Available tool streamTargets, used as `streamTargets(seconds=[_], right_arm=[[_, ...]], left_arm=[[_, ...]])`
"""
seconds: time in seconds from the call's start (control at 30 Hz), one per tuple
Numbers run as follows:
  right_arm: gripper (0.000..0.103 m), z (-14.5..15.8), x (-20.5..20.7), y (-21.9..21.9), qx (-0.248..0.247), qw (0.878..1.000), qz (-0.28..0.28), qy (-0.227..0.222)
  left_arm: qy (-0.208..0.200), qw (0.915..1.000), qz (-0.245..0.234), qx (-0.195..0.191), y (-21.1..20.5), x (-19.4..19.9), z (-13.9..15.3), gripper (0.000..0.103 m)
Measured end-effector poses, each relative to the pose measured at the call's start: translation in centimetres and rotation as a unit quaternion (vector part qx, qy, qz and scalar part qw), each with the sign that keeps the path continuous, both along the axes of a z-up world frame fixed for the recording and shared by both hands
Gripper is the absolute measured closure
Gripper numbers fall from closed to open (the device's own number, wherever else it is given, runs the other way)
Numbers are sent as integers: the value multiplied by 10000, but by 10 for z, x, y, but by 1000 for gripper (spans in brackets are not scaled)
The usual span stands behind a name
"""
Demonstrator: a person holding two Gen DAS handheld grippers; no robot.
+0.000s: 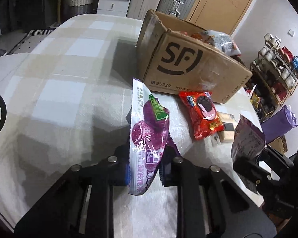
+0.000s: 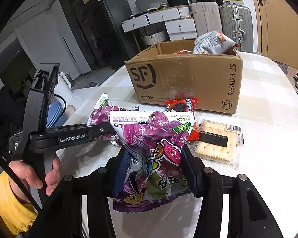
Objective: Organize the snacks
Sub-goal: 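Grasp another purple grape candy bag with the left gripper while the right holds its bag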
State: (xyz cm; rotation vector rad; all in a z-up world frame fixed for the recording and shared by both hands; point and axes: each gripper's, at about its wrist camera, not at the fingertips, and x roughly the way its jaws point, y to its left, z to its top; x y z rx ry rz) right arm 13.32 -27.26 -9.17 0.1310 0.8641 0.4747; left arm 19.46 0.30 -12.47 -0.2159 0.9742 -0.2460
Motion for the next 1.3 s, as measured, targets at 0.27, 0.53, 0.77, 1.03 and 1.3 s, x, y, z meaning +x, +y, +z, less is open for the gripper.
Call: streamTargets(seconds=[0.27,0.53,0.77,1.03,1.3], right_arm=[[52,12,-24,-2,41,9997,-85,-204],[52,32,-58,-12,103,9983,-209,-537],[52,22,-71,-15,-13,9990,-314,-316],[52,26,-71,-3,-24,9990,-196,-410],[52,39,-70,1,-118,9970,-286,-710]], left_arm=[[-447,9988,-201,-21,-2,-52,29,85],[-845,9961,-244,112,-15,-99,48,85],[-901,9947,-273,404,-17,-130,48,85],[-958,9940,-276,448,-13,-151,51,85],[-1050,9938,-168,310,-4,-149,66,85]])
